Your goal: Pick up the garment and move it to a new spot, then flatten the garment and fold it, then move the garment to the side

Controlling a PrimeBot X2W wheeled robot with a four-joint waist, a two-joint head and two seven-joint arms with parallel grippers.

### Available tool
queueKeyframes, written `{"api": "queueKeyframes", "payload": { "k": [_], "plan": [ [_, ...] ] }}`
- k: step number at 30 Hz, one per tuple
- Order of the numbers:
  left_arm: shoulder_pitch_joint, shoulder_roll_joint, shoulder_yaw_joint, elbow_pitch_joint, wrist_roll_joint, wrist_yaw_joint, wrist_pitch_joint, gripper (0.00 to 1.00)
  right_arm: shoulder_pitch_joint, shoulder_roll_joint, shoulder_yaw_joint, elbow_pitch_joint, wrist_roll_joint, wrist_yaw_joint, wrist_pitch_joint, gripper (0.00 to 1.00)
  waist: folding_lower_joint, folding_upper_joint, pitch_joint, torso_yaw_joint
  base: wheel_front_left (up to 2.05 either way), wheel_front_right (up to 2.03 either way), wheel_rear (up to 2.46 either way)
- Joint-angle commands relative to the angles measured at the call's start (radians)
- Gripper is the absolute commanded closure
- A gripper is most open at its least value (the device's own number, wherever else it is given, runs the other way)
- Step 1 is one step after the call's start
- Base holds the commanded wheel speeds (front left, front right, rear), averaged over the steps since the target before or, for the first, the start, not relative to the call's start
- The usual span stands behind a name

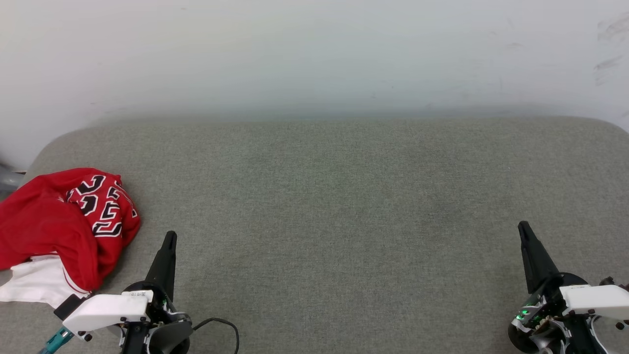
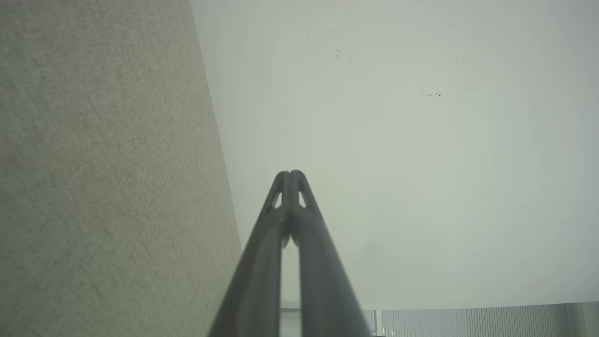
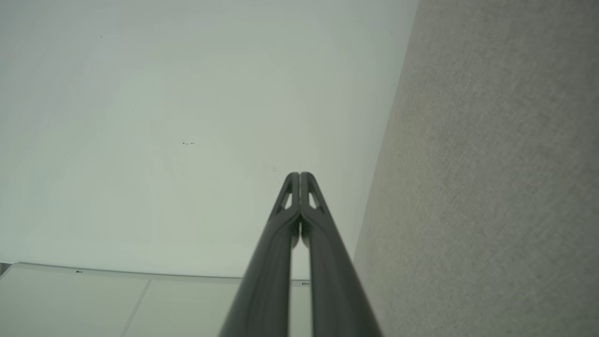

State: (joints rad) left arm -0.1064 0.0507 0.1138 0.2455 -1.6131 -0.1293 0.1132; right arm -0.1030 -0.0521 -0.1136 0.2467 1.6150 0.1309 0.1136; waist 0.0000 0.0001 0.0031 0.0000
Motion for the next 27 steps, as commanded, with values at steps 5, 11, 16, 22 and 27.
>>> {"api": "queueKeyframes", "payload": {
  "k": [5, 11, 16, 22, 27],
  "plan": [
    [-0.006, -0.002, 0.003, 0.0, 0.0, -0.004, 0.005, 1.0, -0.014, 0.003, 0.0, 0.001, -0.005, 0.0, 0.0, 1.0, 0.0, -0.0001, 0.0, 0.0, 0.0, 0.0, 0.0],
    [-0.006, -0.002, 0.003, 0.0, 0.0, -0.004, 0.005, 1.0, -0.014, 0.003, 0.0, 0.001, -0.004, 0.0, 0.0, 1.0, 0.0, -0.0001, 0.0, 0.0, 0.0, 0.0, 0.0],
    [0.003, 0.0, -0.002, 0.007, 0.0, 0.001, -0.001, 0.0, 0.004, 0.0, 0.001, 0.006, 0.0, 0.0, 0.0, 0.0, 0.0, -0.0001, 0.0, 0.0, 0.0, 0.0, 0.0],
    [0.012, -0.001, -0.035, -0.016, 0.002, 0.0, -0.025, 0.0, 0.017, 0.001, 0.021, -0.012, -0.014, 0.0, -0.028, 0.0, 0.0, -0.0001, 0.0, 0.001, 0.0, 0.0, 0.0],
    [0.016, -0.001, -0.065, -0.052, 0.008, 0.0, -0.051, 0.0, 0.025, 0.001, 0.036, -0.042, -0.023, 0.0, -0.053, 0.0, 0.0, -0.0001, -0.001, 0.004, 0.0, 0.0, 0.0]
  ]
}}
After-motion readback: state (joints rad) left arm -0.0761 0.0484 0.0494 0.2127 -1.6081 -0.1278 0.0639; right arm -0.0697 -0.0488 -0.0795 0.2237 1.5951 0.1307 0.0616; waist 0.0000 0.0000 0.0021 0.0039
